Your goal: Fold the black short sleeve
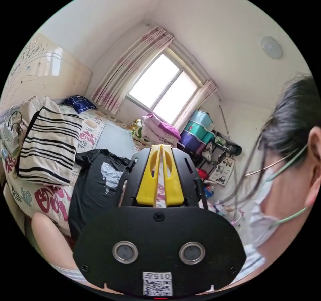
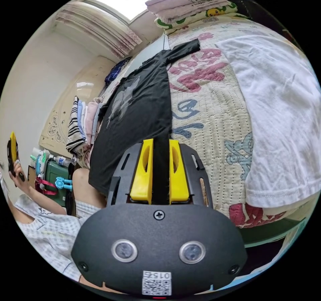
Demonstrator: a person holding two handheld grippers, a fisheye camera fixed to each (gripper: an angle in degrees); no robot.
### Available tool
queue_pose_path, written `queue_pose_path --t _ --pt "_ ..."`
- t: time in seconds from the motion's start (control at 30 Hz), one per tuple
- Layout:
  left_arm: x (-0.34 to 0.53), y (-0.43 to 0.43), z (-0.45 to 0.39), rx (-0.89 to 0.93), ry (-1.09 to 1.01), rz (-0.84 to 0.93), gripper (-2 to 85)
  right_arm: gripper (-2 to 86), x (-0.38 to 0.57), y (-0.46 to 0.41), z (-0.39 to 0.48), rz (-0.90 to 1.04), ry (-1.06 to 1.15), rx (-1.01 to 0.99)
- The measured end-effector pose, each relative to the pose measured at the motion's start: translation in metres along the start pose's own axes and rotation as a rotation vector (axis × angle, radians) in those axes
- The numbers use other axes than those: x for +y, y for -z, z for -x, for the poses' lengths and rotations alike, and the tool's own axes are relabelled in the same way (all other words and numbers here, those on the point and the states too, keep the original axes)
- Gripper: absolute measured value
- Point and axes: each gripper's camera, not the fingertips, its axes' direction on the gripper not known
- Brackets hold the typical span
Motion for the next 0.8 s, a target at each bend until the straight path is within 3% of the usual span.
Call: queue_pose_path --t 0.2,0.27,0.43,0.63,0.8 --pt "0.038 -0.143 0.038 -0.072 -0.223 0.233 -0.8 9.0 0.001 0.037 0.018 -0.291 -0.006 0.036" --pt "0.057 -0.208 0.045 -0.017 -0.343 0.35 -0.8 9.3 -0.012 0.042 0.019 -0.338 -0.03 0.025" --pt "0.092 -0.339 0.044 0.151 -0.508 0.421 -0.6 9.6 -0.072 0.043 0.012 -0.482 -0.094 -0.043" --pt "0.141 -0.555 0.022 0.265 -0.646 0.601 2.1 10.3 -0.171 -0.027 0.003 -0.46 -0.128 0.102" --pt "0.187 -0.751 0.029 0.21 -0.543 0.825 7.1 12.5 -0.227 -0.086 -0.007 -0.443 -0.154 0.203"
